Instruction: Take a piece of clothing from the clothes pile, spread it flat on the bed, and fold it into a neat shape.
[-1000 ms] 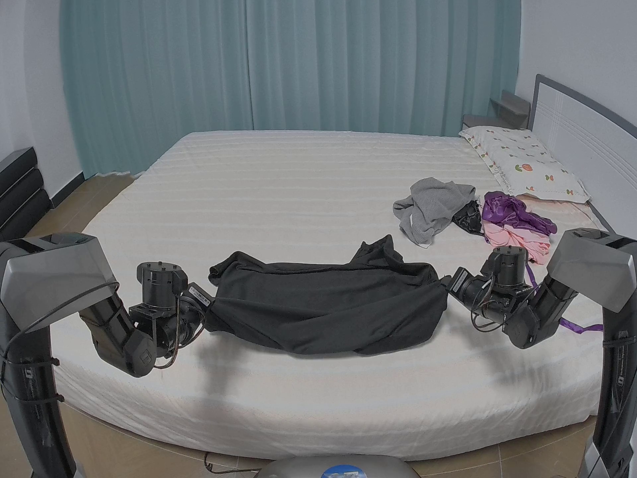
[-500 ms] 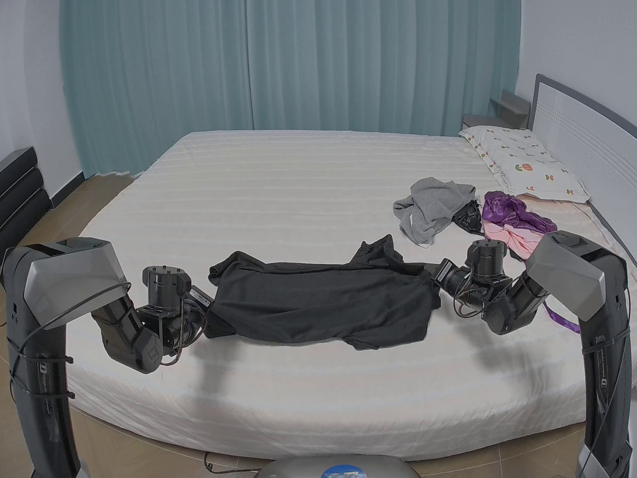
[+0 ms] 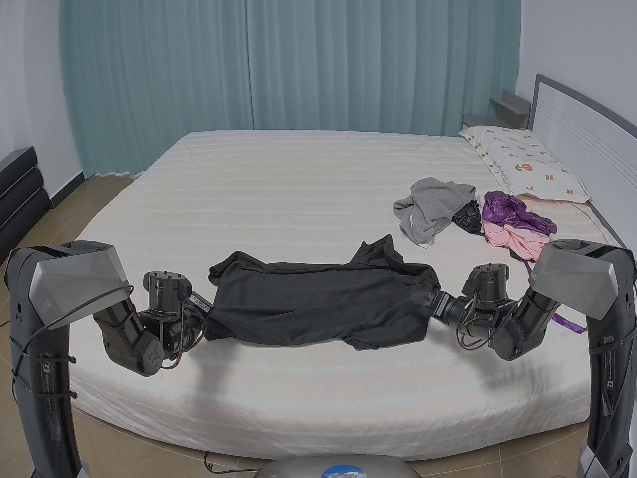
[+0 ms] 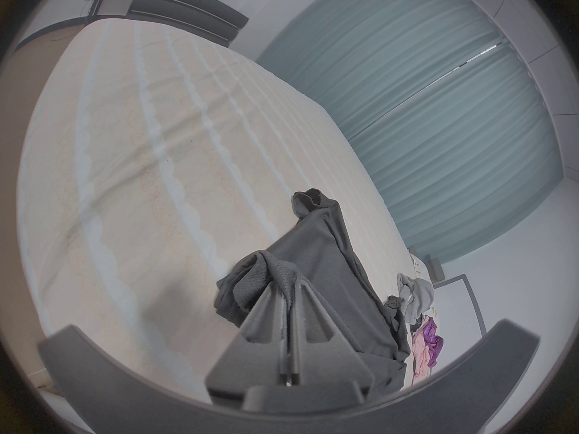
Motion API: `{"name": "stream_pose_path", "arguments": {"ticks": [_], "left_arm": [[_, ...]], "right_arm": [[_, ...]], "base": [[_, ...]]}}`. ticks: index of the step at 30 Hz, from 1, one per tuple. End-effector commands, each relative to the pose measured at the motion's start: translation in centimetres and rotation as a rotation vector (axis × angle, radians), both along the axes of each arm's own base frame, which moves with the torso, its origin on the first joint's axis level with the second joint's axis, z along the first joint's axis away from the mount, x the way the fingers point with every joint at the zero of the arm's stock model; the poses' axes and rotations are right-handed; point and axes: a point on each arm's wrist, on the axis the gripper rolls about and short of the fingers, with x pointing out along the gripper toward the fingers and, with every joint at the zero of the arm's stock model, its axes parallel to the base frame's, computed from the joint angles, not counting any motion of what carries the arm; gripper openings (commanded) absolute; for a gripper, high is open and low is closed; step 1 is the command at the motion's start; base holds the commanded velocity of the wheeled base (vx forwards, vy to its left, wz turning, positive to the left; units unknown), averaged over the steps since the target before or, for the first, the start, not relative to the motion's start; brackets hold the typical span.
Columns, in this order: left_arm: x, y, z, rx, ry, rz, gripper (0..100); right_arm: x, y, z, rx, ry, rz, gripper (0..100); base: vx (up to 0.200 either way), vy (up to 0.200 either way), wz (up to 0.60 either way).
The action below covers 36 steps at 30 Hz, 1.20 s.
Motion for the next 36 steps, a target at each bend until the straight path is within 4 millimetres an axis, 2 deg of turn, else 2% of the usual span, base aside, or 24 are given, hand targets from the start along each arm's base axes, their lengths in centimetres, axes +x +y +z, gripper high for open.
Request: {"name": "stream_pose_path", "arguments": {"ticks": [1, 7, 17, 24, 25, 31, 35, 36], "left_arm": [[-0.4, 0.1, -0.1, 0.003, 0.011, 0.0, 0], [-0.5, 0.1, -0.1, 0.002, 0.014, 0.002, 0], [-0.6, 0.1, -0.1, 0.003, 0.019, 0.001, 0], [-0.7, 0.1, 0.6, -0.001, 0.004, -0.001, 0], [-0.8, 0.1, 0.6, 0.001, 0.007, 0.001, 0], [-0.9, 0.1, 0.4, 0.001, 0.015, -0.002, 0], [-1.4, 0.0, 0.4, 0.006, 0.027, -0.006, 0], [-1.8, 0.1, 0.7, 0.007, 0.028, -0.009, 0]], "right_arm": [[-2.6, 1.6, 0.2, -0.033, 0.051, 0.088, 100], [-2.4, 2.0, -0.6, -0.049, 0.08, 0.118, 100], [-0.7, 2.7, -1.1, -0.062, 0.165, 0.135, 100], [-0.4, 3.0, -1.5, -0.061, 0.173, 0.141, 100], [-0.4, 3.1, -1.6, -0.063, 0.179, 0.145, 0], [-0.5, 3.3, -1.3, -0.063, 0.185, 0.142, 0], [-1.3, 2.7, -0.1, -0.059, 0.185, 0.123, 0], [-2.3, 2.1, 1.1, -0.052, 0.187, 0.123, 0]], "base": [[0.0, 0.0, 0.0], [0.0, 0.0, 0.0], [0.0, 0.0, 0.0], [0.0, 0.0, 0.0], [0.0, 0.0, 0.0], [0.0, 0.0, 0.0], [0.0, 0.0, 0.0], [0.0, 0.0, 0.0]]}}
